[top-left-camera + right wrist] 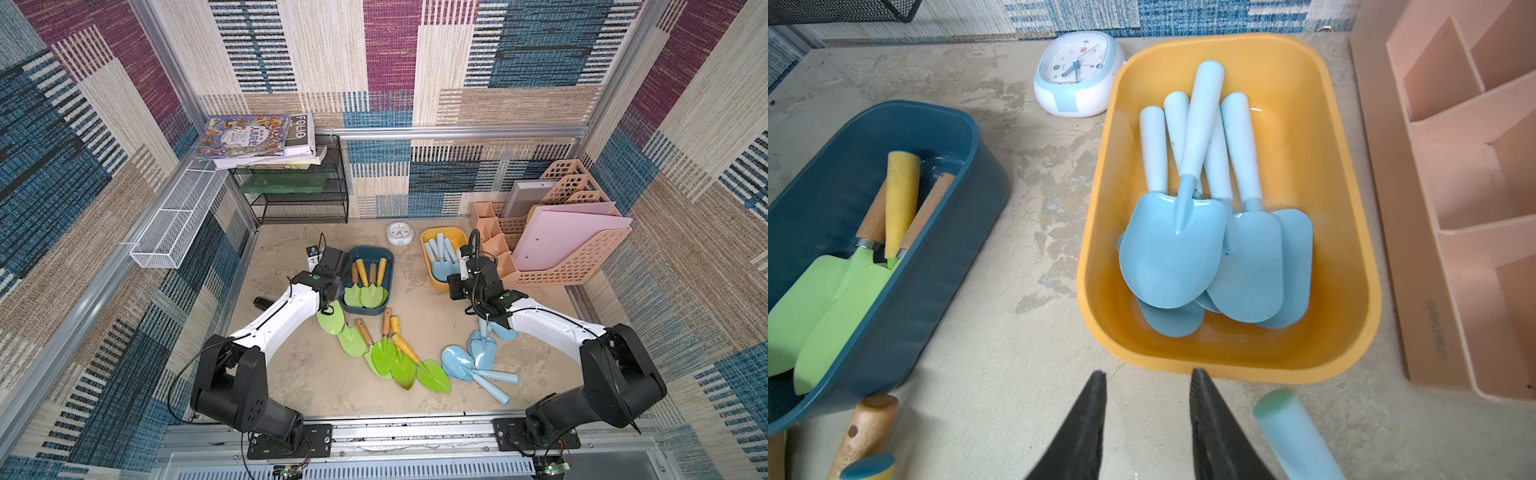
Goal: Sort the small shovels by color and place them into the storage box
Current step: Pick up the shovel from the center of the board, then place the shovel in the storage box.
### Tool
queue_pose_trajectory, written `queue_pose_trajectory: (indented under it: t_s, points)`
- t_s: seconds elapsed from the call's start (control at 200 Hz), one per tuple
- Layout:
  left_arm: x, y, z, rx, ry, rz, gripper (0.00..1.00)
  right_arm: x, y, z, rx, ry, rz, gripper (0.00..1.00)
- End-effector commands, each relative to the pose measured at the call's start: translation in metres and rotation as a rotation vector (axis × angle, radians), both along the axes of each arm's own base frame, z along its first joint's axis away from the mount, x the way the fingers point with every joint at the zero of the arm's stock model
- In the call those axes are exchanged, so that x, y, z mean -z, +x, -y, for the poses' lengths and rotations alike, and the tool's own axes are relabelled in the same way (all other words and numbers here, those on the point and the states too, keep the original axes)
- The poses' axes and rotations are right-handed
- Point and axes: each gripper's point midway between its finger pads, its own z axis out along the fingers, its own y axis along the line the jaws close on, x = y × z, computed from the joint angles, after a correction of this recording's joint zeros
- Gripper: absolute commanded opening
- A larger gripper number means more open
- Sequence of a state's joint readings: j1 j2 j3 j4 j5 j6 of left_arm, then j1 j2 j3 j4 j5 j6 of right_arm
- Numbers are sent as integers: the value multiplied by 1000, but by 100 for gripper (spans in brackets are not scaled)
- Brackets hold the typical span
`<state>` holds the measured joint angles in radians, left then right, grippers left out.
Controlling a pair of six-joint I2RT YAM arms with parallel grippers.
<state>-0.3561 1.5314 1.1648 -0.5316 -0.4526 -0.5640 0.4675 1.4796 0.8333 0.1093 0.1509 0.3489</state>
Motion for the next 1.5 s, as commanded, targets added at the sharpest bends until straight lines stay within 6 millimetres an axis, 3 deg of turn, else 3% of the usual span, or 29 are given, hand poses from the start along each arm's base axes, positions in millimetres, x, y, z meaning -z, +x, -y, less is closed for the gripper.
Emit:
queue_pose_trajectory:
  t_s: [0.0, 0.155, 0.361, 0.666, 0.931, 1.202, 1.492]
  points:
    - [-22, 36, 37, 154, -51, 60, 0, -3, 4, -2, -5, 13, 25, 36]
    - [-32, 83, 79, 293, -58, 77, 0, 0, 4, 2, 2, 8, 18, 36]
    - [1, 115, 99, 353, -24, -24, 5, 0, 4, 6, 7, 10, 20, 36]
    - [53, 106, 119, 382, -68, -138, 11, 1, 4, 12, 18, 13, 21, 35]
    - [75, 102, 123, 385, -54, -181, 24, 3, 3, 14, 20, 15, 16, 35]
    - [72, 97, 122, 381, -50, -184, 49, 4, 3, 16, 23, 19, 13, 35]
    - [37, 65, 123, 373, -71, -102, 52, 13, -3, 20, 40, 25, -13, 36]
